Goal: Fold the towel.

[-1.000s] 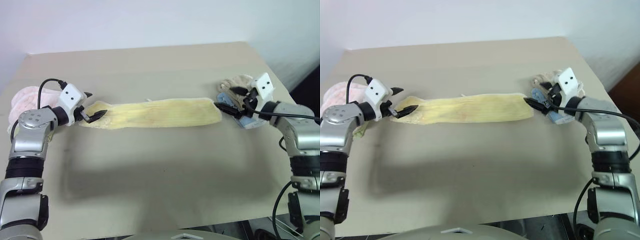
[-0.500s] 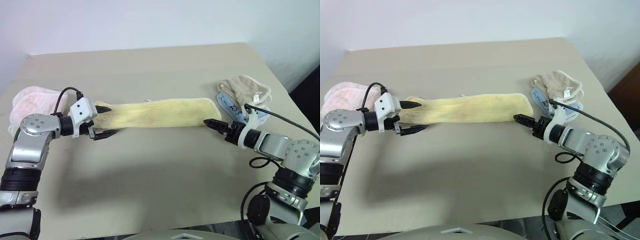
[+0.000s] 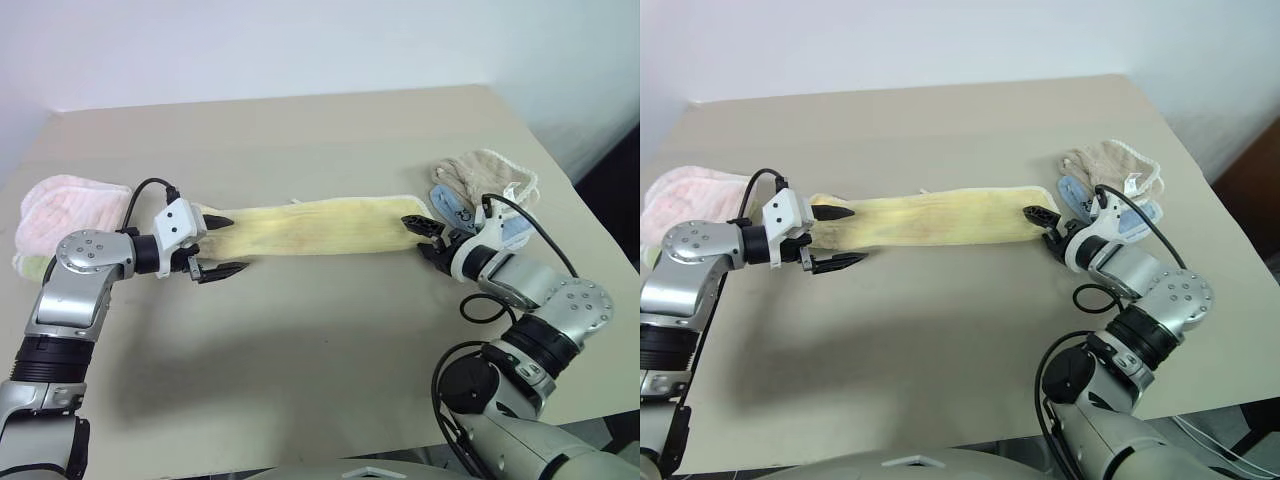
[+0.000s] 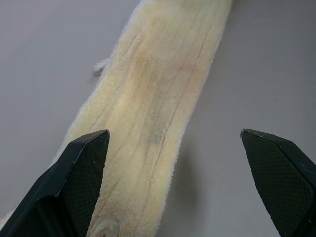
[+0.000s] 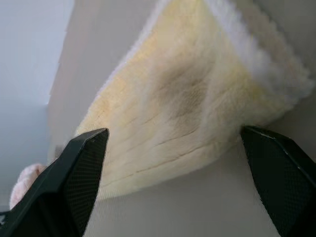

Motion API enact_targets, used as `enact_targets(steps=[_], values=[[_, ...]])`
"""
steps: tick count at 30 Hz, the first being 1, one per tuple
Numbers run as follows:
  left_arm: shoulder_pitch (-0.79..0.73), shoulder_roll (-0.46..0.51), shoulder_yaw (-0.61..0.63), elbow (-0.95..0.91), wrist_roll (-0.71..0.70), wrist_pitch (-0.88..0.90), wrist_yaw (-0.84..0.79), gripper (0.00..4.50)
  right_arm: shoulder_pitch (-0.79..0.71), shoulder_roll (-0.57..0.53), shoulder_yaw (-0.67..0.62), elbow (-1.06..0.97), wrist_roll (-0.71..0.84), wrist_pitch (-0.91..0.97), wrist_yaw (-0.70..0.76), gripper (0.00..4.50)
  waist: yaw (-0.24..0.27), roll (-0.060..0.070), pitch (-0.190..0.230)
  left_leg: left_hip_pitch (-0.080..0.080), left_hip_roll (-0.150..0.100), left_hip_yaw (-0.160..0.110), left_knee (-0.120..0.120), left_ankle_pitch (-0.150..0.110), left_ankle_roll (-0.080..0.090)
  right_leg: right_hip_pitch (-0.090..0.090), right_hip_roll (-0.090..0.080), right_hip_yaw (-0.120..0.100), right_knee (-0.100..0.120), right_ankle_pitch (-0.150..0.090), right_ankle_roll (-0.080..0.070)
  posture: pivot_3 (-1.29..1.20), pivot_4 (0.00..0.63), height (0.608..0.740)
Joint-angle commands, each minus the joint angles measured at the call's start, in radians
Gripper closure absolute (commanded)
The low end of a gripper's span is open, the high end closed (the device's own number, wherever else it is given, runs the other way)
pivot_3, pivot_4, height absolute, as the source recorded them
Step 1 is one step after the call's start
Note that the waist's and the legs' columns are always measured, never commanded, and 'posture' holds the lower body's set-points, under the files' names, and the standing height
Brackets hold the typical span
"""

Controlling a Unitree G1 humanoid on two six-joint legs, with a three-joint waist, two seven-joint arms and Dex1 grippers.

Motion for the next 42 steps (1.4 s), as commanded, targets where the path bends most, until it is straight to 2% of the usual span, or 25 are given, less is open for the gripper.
enact_targets(steps=[1,7,11,15,25,33,40,41,42], values=[[-0.005,0.008,0.023,-0.04,-0.015,-0.002,0.008,0.03,-0.022,0.009,-0.023,0.005,-0.024,0.003,-0.02,0.02,-0.001,0.0,0.0,0.001,0.0,0.0,0.0,0.0,0.0,0.001,0.0,0.0,0.0,0.0,0.0,0.0,0.15,0.728],[0.024,0.022,0.042,-0.056,-0.021,-0.001,0.016,0.03,0.032,-0.048,0.003,-0.043,0.097,0.01,-0.03,0.02,0.001,0.0,0.0,0.001,0.0,0.0,0.0,0.0,0.0,0.0,0.0,0.0,-0.001,0.0,0.0,0.0,0.15,0.728],[0.035,0.024,0.045,-0.06,-0.022,-0.004,0.019,0.03,0.088,-0.1,0.022,-0.061,0.225,0.01,-0.083,0.02,0.001,0.0,0.0,0.0,0.0,0.0,-0.001,0.0,0.0,0.001,0.0,0.0,-0.001,0.0,0.0,0.0,0.15,0.728],[0.026,0.021,0.035,-0.048,-0.018,-0.012,0.017,0.03,0.104,-0.128,0.023,-0.04,0.276,0.01,-0.128,0.02,0.0,0.0,0.0,0.001,0.0,0.0,-0.001,0.0,0.0,0.0,0.0,0.0,-0.004,0.0,0.0,0.0,0.15,0.728],[-0.03,-0.004,0.002,-0.006,-0.004,-0.028,0.011,0.03,0.056,-0.08,0.091,0.081,0.213,-0.096,-0.115,0.02,-0.013,0.0,0.0,0.002,0.001,0.0,-0.001,0.0,0.001,0.003,0.001,0.0,-0.006,0.0,0.0,0.0,0.15,0.728],[-0.034,-0.009,0.001,-0.003,-0.002,-0.034,0.011,0.03,0.031,-0.092,0.179,0.189,0.176,-0.221,-0.067,0.02,-0.034,0.0,0.0,0.003,0.002,0.0,-0.001,0.0,0.001,0.004,0.001,-0.001,-0.006,0.0,0.001,0.0,0.15,0.728],[-0.014,-0.009,0.007,-0.028,-0.008,-0.025,0.02,0.03,0.039,-0.098,0.204,0.205,0.185,-0.269,-0.067,0.02,-0.041,0.0,0.0,0.004,0.003,0.0,-0.001,0.0,0.001,0.004,0.001,-0.001,-0.006,0.0,0.001,0.0,0.15,0.728],[-0.011,-0.008,0.008,-0.03,-0.009,-0.024,0.022,0.0,0.043,-0.099,0.205,0.204,0.184,-0.274,-0.071,0.41,-0.041,0.0,0.0,0.004,0.003,0.0,-0.001,0.0,0.001,0.004,0.001,0.0,-0.006,0.0,0.001,0.0,0.15,0.728],[-0.009,-0.007,0.009,-0.032,-0.01,-0.023,0.023,0.0,0.047,-0.102,0.205,0.203,0.185,-0.279,-0.073,0.58,-0.041,0.0,0.0,0.003,0.003,0.0,-0.001,0.0,0.001,0.004,0.001,0.0,-0.007,0.0,0.001,0.0,0.15,0.728]])
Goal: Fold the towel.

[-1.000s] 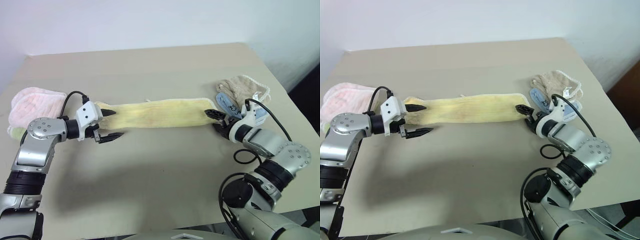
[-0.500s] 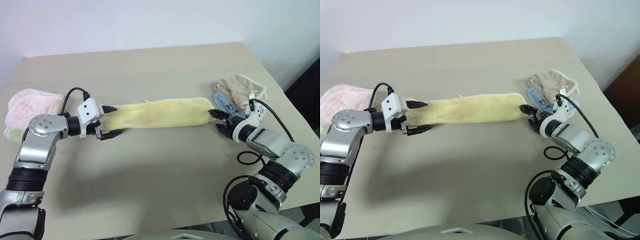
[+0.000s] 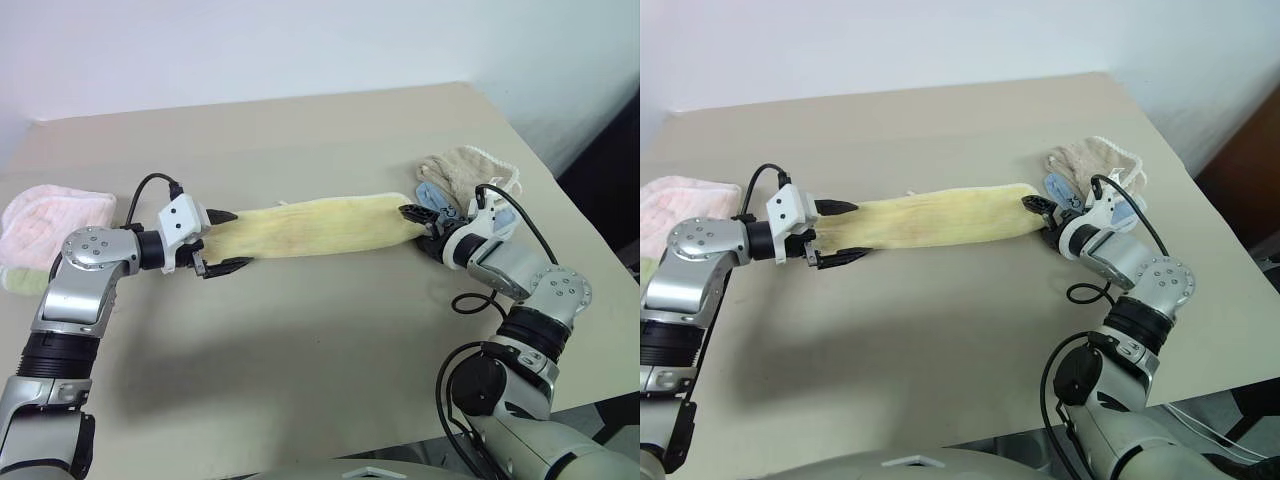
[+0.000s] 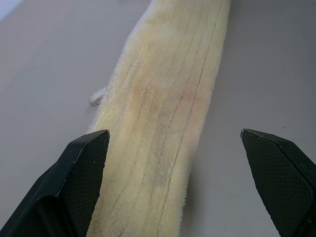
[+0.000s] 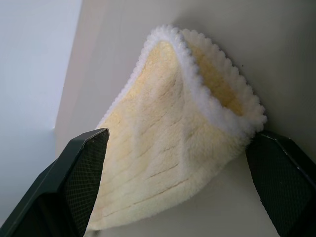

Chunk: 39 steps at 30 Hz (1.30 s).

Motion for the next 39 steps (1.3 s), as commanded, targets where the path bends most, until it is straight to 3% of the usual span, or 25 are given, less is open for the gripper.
enact_targets(steps=[1,10,12,19,24,27,32,39], values=[[0.006,0.006,0.02,-0.035,-0.011,-0.004,0.006,0.0,0.012,-0.006,0.014,0.009,0.006,-0.019,-0.009,0.91,0.001,0.0,0.0,0.0,0.0,0.0,0.0,0.0,0.0,0.0,0.0,0.0,0.0,0.0,0.0,0.0,0.15,0.728],[0.01,0.008,0.019,-0.041,-0.012,0.0,0.011,0.0,0.035,-0.025,0.004,-0.026,0.053,-0.022,-0.043,3.98,0.016,0.0,0.0,-0.004,0.0,0.0,-0.004,0.0,0.0,-0.004,0.0,0.0,-0.004,0.0,0.0,0.0,0.15,0.728],[0.008,0.008,0.018,-0.039,-0.012,-0.001,0.01,0.0,0.038,-0.034,0.002,-0.032,0.064,-0.025,-0.049,4.47,0.016,0.0,0.0,-0.005,0.0,0.0,-0.004,0.0,0.0,-0.004,0.0,0.0,-0.005,0.0,0.0,0.0,0.15,0.728],[0.011,0.011,0.021,-0.037,-0.007,-0.005,0.014,0.0,0.011,-0.181,-0.011,-0.052,0.111,-0.026,-0.031,4.47,0.024,0.001,0.0,-0.01,-0.002,0.0,-0.004,-0.001,0.002,-0.008,-0.001,-0.001,-0.007,0.0,0.0,0.0,0.15,0.728],[0.013,0.011,0.021,-0.035,-0.007,-0.008,0.015,0.0,-0.009,-0.349,0.059,-0.07,0.098,-0.002,0.064,4.47,0.025,0.001,0.0,-0.014,-0.002,0.0,-0.003,-0.002,0.003,-0.01,-0.001,-0.001,-0.008,0.0,0.0,0.0,0.15,0.728],[0.012,0.008,0.018,-0.032,-0.006,-0.01,0.015,0.0,0.006,-0.434,0.191,-0.129,0.046,0.002,0.176,4.47,0.021,0.001,0.0,-0.015,-0.002,0.0,-0.003,-0.002,0.003,-0.011,-0.001,-0.001,-0.008,0.0,0.0,0.0,0.15,0.728],[-0.011,-0.013,0.0,-0.021,0.002,-0.014,0.02,0.0,0.02,-0.521,0.579,-0.303,-0.116,-0.082,0.419,4.47,0.016,0.0,0.0,-0.014,-0.001,0.0,-0.002,-0.002,0.003,-0.01,-0.001,-0.002,-0.008,0.0,0.0,0.0,0.15,0.728],[-0.024,-0.028,-0.004,-0.017,0.008,-0.015,0.027,0.0,-0.073,-0.476,0.912,-0.3,-0.33,-0.235,0.629,4.47,0.024,0.0,0.0,-0.015,-0.002,-0.001,0.0,-0.002,0.004,-0.01,-0.001,-0.003,-0.008,0.0,0.0,0.0,0.15,0.728]])
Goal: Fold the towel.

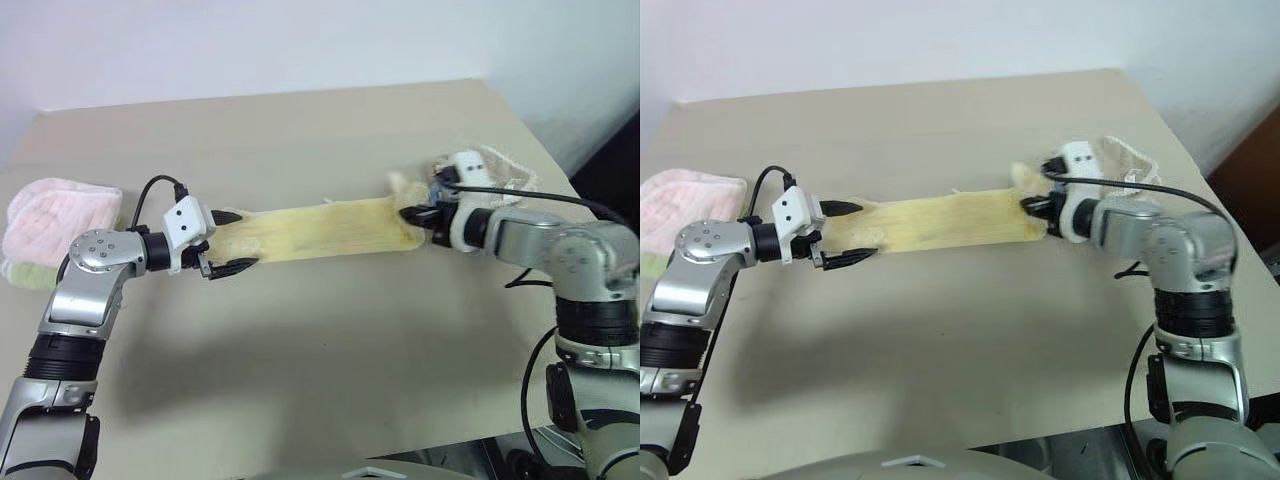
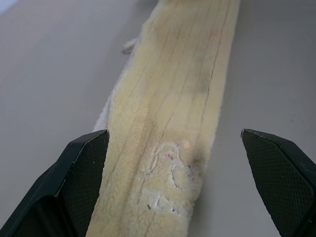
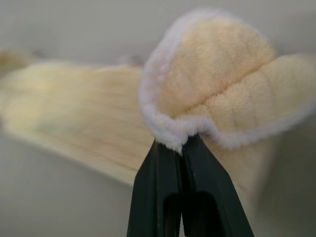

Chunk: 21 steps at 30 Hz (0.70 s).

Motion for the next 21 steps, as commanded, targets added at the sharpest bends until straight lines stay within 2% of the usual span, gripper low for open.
enact_targets(steps=[1,6,14,15,18,21], values=[[-0.015,-0.007,0.006,-0.018,0.002,-0.012,0.015,0.0,-0.08,0.039,0.13,0.022,-0.125,-0.106,0.089,4.47,0.002,0.0,0.0,0.0,0.0,0.0,0.0,0.0,0.0,0.0,0.0,0.0,0.0,0.0,0.0,0.0,0.15,0.728],[0.01,-0.01,0.02,-0.053,-0.004,0.003,0.036,0.0,-0.124,0.113,0.257,0.119,-0.263,-0.188,0.17,4.47,0.016,0.0,0.0,-0.001,0.0,-0.001,0.0,0.0,0.0,-0.001,0.0,-0.001,0.0,0.0,0.0,0.0,0.15,0.728],[0.041,-0.003,0.029,-0.082,-0.01,0.016,0.048,0.0,-0.139,0.177,0.255,0.159,-0.331,-0.202,0.255,4.47,0.022,0.0,0.0,-0.002,-0.001,-0.001,0.0,0.0,-0.001,-0.003,0.0,-0.001,0.0,0.0,0.0,0.0,0.15,0.728],[0.039,-0.004,0.029,-0.082,-0.01,0.017,0.049,0.0,-0.139,0.183,0.25,0.162,-0.336,-0.2,0.262,4.03,0.021,0.0,0.0,-0.002,-0.001,-0.002,0.0,0.0,-0.001,-0.003,0.0,-0.001,0.0,0.0,0.0,0.0,0.15,0.728],[0.035,-0.004,0.028,-0.081,-0.009,0.019,0.049,0.0,-0.135,0.195,0.228,0.15,-0.333,-0.188,0.281,3.18,0.021,0.0,0.0,-0.002,-0.001,-0.002,0.0,0.0,-0.001,-0.003,0.0,-0.001,0.001,0.0,0.0,0.0,0.15,0.728],[0.033,-0.004,0.028,-0.078,-0.009,0.018,0.046,0.0,-0.115,0.192,0.184,0.092,-0.305,-0.163,0.302,2.12,0.022,0.0,0.0,-0.002,-0.001,-0.002,0.0,0.0,-0.001,-0.003,0.0,-0.001,0.001,0.0,0.0,0.0,0.15,0.728]])
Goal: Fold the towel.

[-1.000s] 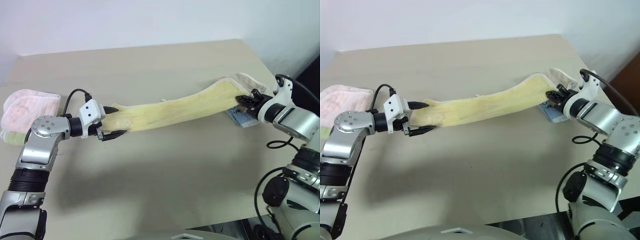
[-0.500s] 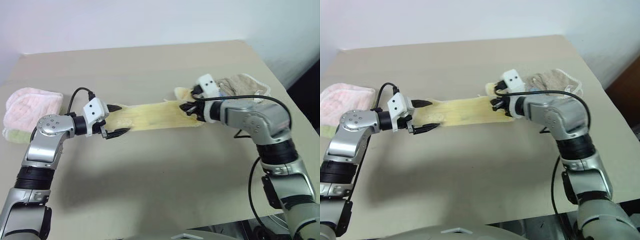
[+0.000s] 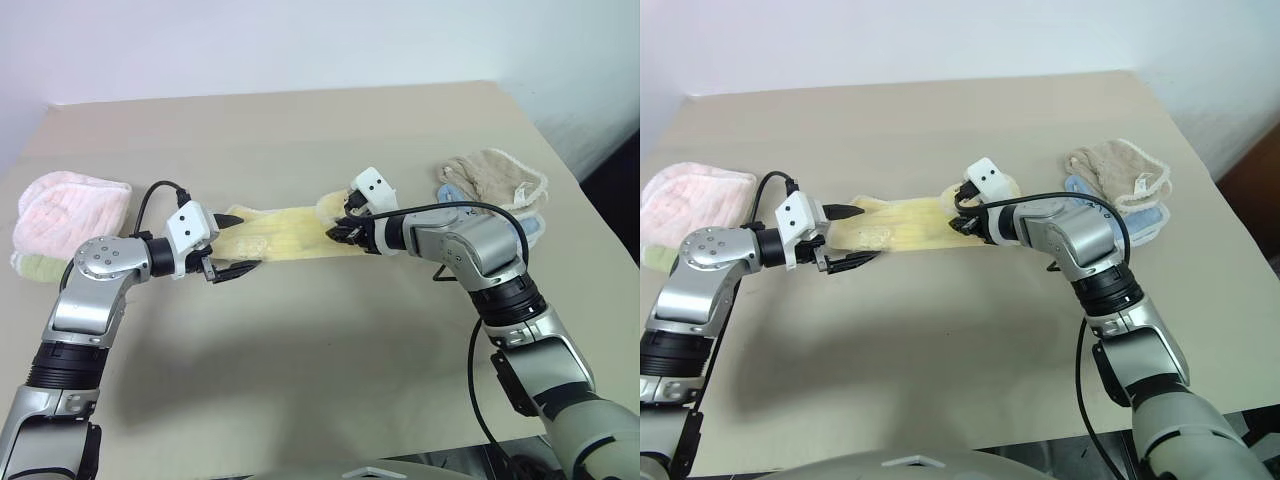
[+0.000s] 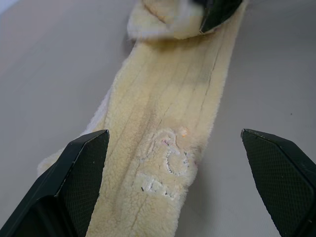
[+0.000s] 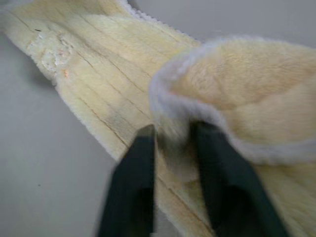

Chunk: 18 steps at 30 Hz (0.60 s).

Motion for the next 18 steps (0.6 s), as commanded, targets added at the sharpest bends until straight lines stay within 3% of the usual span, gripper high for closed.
enact_targets(steps=[1,4,10,13,18], values=[[-0.01,0.011,0.02,-0.026,-0.01,-0.004,0.003,0.0,0.007,-0.008,-0.076,-0.106,0.033,0.011,0.028,1.82,0.001,0.0,0.0,0.0,0.0,0.0,0.0,0.0,0.0,0.0,0.0,0.0,0.0,0.0,0.0,0.0,0.15,0.728],[-0.01,0.011,0.02,-0.026,-0.011,-0.003,0.002,0.0,0.025,-0.017,-0.136,-0.174,0.051,0.004,0.036,0.75,0.0,0.0,0.0,0.0,0.0,0.0,0.0,0.0,0.0,0.0,0.0,0.0,0.0,0.0,0.0,0.0,0.15,0.728],[0.006,0.004,0.043,-0.044,-0.039,0.026,0.02,0.0,0.031,-0.061,-0.282,-0.203,0.06,-0.025,0.02,0.75,0.001,0.0,0.0,0.0,0.0,0.0,0.0,0.0,0.0,0.001,0.0,0.0,0.0,0.0,0.0,0.0,0.15,0.728],[0.024,-0.005,0.059,-0.067,-0.06,0.057,0.043,0.0,0.036,-0.092,-0.271,-0.091,-0.03,-0.128,0.013,1.34,-0.002,0.0,0.0,0.0,0.0,0.0,0.0,0.0,0.0,0.001,0.0,0.0,0.0,0.0,0.0,0.0,0.15,0.728],[0.057,-0.013,0.076,-0.107,-0.084,0.107,0.083,0.0,0.028,-0.072,-0.21,0.063,-0.132,-0.303,0.053,3.07,-0.005,0.0,0.0,0.001,0.0,0.0,0.0,0.0,-0.001,0.0,0.0,0.0,0.001,0.0,0.0,0.0,0.15,0.728]])
